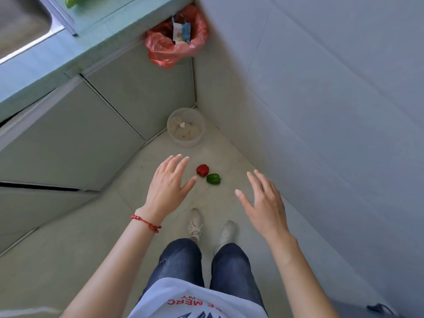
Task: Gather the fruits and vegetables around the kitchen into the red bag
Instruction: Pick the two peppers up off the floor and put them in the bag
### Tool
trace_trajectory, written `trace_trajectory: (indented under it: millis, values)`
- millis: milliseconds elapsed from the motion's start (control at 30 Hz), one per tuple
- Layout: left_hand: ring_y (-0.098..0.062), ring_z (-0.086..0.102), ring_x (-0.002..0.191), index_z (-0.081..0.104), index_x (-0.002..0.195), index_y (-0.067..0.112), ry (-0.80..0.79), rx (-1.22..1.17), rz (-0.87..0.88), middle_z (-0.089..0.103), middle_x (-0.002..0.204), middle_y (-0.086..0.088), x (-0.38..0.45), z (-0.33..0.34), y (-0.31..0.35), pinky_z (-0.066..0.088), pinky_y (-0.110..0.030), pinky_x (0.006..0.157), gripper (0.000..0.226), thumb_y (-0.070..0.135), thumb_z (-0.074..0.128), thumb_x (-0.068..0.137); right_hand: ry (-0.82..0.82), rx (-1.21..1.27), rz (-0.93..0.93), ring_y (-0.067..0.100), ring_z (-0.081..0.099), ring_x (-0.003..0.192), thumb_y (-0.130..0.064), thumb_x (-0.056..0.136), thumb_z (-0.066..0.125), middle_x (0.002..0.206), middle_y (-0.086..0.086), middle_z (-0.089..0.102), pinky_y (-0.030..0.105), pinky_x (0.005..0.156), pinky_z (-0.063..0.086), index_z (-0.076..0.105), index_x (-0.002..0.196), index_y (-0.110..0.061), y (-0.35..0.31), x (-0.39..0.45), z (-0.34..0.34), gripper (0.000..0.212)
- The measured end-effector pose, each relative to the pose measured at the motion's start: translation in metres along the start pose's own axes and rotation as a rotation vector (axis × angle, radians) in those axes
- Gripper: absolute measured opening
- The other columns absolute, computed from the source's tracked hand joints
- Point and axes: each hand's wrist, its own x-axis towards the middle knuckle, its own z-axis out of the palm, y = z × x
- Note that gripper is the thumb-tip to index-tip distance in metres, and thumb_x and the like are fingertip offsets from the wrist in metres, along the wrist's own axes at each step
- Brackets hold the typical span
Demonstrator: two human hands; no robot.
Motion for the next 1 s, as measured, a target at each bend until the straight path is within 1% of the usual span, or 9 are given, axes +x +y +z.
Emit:
trace_trajectory:
  millis: [100,200,333,567,700,767,833,933,1000]
  values:
    - [-0.038,0.037,0.131,0.043,0.134,0.005,-0.021,0.008,-0.026,0.048,0.137,-0.02,0.021,0.019,-0.005,0.03,-0.046,0.109,0.062,0.047,0.043,0.089,-0.038,-0.007,-0.017,0.026,0.037,0.132,-0.058,0.085,0.029,0.144,0.011,0.04,0.036,0.106,0.031,0.041,0.136,-0.012,0.01,0.028,0.016,0.069]
    - [-0.039,0.041,0.129,0.045,0.132,0.004,-0.034,0.004,-0.056,0.05,0.134,-0.02,0.038,0.044,-0.01,0.033,-0.048,0.106,0.069,0.053,0.03,0.086,-0.103,-0.003,-0.047,0.023,0.031,0.135,-0.048,0.091,0.042,0.147,0.008,0.034,0.033,0.108,0.026,0.036,0.139,-0.014,0.024,0.055,0.035,0.059]
    - [-0.036,0.038,0.131,0.043,0.135,0.006,-0.053,-0.026,-0.099,0.048,0.137,-0.018,0.061,0.089,-0.019,0.029,-0.044,0.108,0.071,0.054,0.026,0.085,-0.16,-0.008,-0.054,0.021,0.027,0.136,-0.044,0.092,0.043,0.149,0.007,0.031,0.031,0.108,0.024,0.033,0.141,-0.016,0.049,0.093,0.071,0.058]
    - [-0.034,0.035,0.134,0.041,0.137,0.009,-0.081,-0.061,-0.093,0.044,0.141,-0.017,0.115,0.191,-0.061,0.027,-0.042,0.109,0.07,0.055,0.027,0.085,-0.187,-0.048,-0.127,0.029,0.041,0.128,-0.04,0.091,0.049,0.141,0.015,0.043,0.037,0.103,0.034,0.043,0.135,-0.009,0.098,0.159,0.172,0.054]
    - [-0.03,0.029,0.137,0.037,0.139,0.012,-0.097,-0.131,-0.112,0.039,0.144,-0.014,0.15,0.257,-0.099,0.02,-0.036,0.112,0.073,0.058,0.028,0.084,-0.228,-0.066,-0.178,0.033,0.053,0.116,-0.047,0.086,0.036,0.13,0.018,0.053,0.041,0.095,0.043,0.051,0.126,-0.005,0.128,0.199,0.244,0.06]
    - [-0.025,0.029,0.136,0.037,0.139,0.013,-0.111,-0.234,-0.157,0.039,0.145,-0.011,0.168,0.289,-0.115,0.018,-0.028,0.11,0.065,0.054,0.04,0.088,-0.248,-0.068,-0.201,0.032,0.05,0.12,-0.049,0.086,0.032,0.132,0.017,0.051,0.04,0.097,0.041,0.05,0.128,-0.006,0.144,0.217,0.28,0.063]
    - [-0.02,0.027,0.136,0.037,0.139,0.015,-0.131,-0.326,-0.184,0.038,0.146,-0.006,0.183,0.321,-0.132,0.016,-0.02,0.105,0.056,0.043,0.046,0.091,-0.247,-0.062,-0.232,0.029,0.044,0.126,-0.05,0.086,0.033,0.137,0.015,0.047,0.038,0.101,0.037,0.047,0.131,-0.008,0.159,0.232,0.314,0.063]
    - [-0.019,0.026,0.137,0.036,0.14,0.016,-0.16,-0.312,-0.132,0.037,0.146,-0.005,0.205,0.369,-0.158,0.018,-0.022,0.106,0.055,0.039,0.047,0.091,-0.278,-0.028,-0.239,0.021,0.032,0.134,-0.044,0.091,0.046,0.146,0.007,0.036,0.032,0.106,0.028,0.038,0.138,-0.015,0.18,0.255,0.36,0.056]
    - [-0.019,0.026,0.137,0.035,0.14,0.016,-0.188,-0.295,-0.122,0.037,0.147,-0.005,0.22,0.402,-0.175,0.017,-0.022,0.106,0.055,0.039,0.047,0.091,-0.287,-0.014,-0.244,0.018,0.027,0.136,-0.042,0.091,0.047,0.149,0.004,0.032,0.029,0.107,0.025,0.035,0.14,-0.018,0.195,0.269,0.39,0.056]
